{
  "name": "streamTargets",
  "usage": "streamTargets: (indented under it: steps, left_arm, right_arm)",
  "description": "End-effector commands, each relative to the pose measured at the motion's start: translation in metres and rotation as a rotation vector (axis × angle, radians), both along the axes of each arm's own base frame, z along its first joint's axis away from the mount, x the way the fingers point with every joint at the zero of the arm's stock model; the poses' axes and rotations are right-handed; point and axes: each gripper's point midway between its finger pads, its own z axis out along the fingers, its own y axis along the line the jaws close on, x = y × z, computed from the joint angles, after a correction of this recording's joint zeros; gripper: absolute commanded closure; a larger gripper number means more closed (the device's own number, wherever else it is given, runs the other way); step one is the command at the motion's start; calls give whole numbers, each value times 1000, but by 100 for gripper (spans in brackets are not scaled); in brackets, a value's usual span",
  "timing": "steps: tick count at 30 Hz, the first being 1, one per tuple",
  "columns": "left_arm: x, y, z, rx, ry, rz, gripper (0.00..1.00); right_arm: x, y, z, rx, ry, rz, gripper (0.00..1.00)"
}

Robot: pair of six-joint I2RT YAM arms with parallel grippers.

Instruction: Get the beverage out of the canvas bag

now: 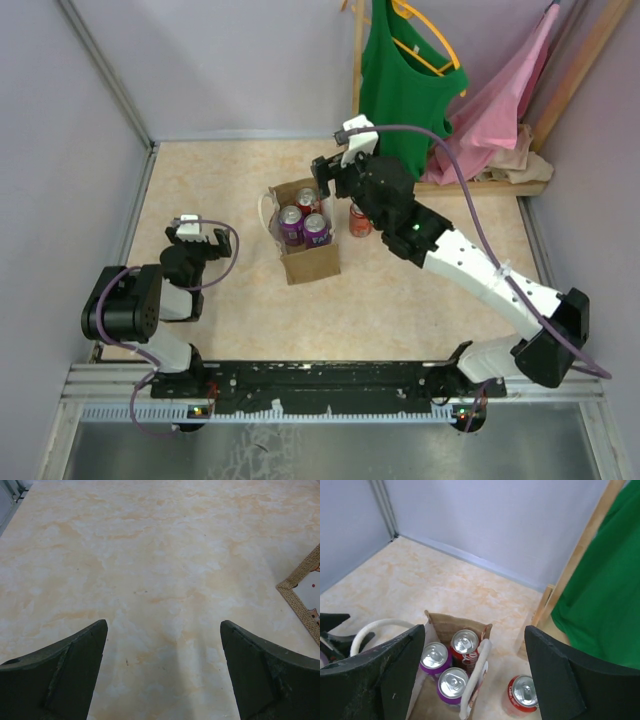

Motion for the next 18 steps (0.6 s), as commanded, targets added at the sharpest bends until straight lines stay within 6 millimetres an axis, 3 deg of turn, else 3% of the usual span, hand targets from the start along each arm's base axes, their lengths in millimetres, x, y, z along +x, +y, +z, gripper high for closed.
streamTargets:
  steps: [1, 11, 18]
  left_arm:
    - [3, -1, 5, 4, -18, -9, 0]
    - [4, -2, 5, 3, -18, -10, 0]
    - [3, -1, 5, 3, -17, -10, 0]
  right_arm:
    - [-17, 29, 8, -27, 29, 163, 21]
    - [-38, 80, -44, -191, 138, 312, 23]
    - [-27, 92, -98, -266, 303, 266, 18]
